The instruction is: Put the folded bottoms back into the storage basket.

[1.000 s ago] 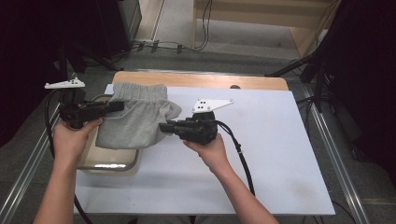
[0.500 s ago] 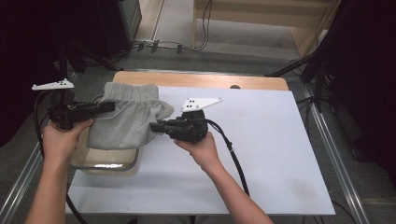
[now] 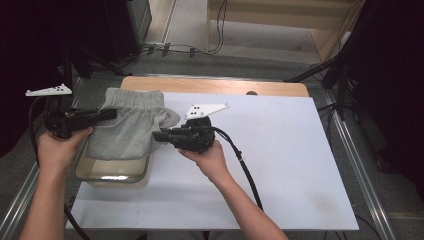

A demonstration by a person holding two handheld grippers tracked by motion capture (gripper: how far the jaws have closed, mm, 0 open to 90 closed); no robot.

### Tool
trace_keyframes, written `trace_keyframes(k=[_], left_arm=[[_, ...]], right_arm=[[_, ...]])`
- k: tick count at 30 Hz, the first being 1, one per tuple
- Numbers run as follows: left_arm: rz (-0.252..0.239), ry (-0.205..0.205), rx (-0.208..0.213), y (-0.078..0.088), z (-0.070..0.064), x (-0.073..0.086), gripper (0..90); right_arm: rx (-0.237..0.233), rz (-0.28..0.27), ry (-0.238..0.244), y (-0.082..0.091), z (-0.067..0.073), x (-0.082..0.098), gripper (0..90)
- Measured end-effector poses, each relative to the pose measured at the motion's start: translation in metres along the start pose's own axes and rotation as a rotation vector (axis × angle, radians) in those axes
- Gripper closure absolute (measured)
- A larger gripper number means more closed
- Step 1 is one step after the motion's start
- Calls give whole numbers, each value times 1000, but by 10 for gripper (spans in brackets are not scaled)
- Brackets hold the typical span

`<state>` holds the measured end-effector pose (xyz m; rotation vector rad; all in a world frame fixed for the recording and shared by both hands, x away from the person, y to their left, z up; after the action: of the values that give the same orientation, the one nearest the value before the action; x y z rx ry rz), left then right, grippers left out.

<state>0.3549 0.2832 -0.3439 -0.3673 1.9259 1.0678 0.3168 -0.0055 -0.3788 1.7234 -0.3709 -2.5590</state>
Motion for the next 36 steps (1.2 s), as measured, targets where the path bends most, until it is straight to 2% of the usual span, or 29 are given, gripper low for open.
trace_keyframes(k=[27,36], left_arm=[[-19,1,-20,19,21,5,767],[-5,9,-29,19,30,10,767]], right_arm=[[-11,40,30,-33,5,-13,824],[-10,60,29,-44,2,-13,824]])
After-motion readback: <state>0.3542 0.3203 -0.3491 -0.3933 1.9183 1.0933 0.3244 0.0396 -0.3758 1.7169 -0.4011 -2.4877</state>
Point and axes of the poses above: each handheld gripper's, and its own axes: y roughly backward along the jaws, x roughly out of its underside, z roughly to its left, the point moved 3 cm from there along -y, roughly forward along the jaws, and after that the axes turned 8 degrees about -x, right-handed, at the moved point
